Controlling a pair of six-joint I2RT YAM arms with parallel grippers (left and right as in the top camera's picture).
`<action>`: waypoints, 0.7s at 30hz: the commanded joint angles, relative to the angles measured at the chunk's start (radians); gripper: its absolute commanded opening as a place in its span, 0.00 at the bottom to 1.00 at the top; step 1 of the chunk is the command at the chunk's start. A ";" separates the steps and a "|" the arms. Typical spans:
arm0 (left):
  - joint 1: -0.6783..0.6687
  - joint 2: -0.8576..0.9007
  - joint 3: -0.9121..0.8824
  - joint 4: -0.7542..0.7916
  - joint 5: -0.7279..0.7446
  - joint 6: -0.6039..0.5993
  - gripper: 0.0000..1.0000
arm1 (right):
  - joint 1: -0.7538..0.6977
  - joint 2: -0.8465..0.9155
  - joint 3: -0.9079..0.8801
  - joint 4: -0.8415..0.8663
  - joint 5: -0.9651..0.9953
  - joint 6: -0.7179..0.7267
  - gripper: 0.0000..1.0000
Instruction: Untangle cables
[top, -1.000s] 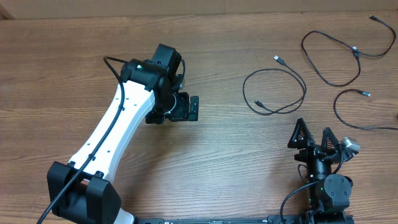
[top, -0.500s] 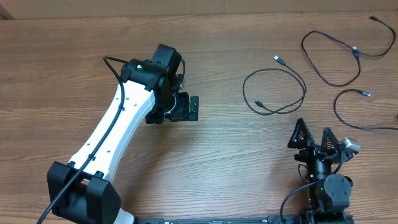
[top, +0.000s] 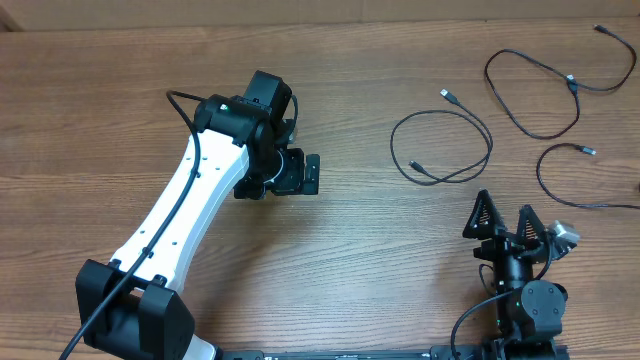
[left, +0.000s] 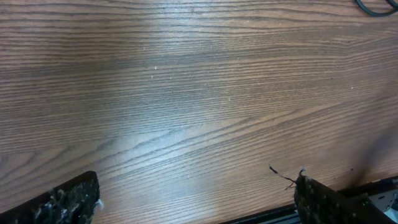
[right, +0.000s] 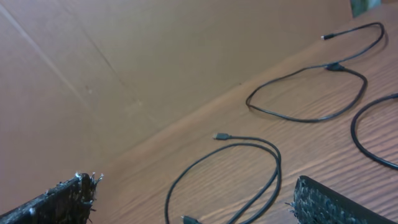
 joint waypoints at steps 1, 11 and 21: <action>-0.006 -0.003 0.000 0.001 -0.005 0.023 1.00 | -0.002 -0.031 -0.008 0.013 0.006 -0.006 1.00; -0.006 -0.003 0.000 0.001 -0.005 0.023 1.00 | -0.003 -0.031 -0.013 0.021 0.006 -0.006 1.00; -0.006 -0.003 0.000 0.001 -0.005 0.023 1.00 | -0.001 -0.031 -0.013 0.023 0.006 -0.006 1.00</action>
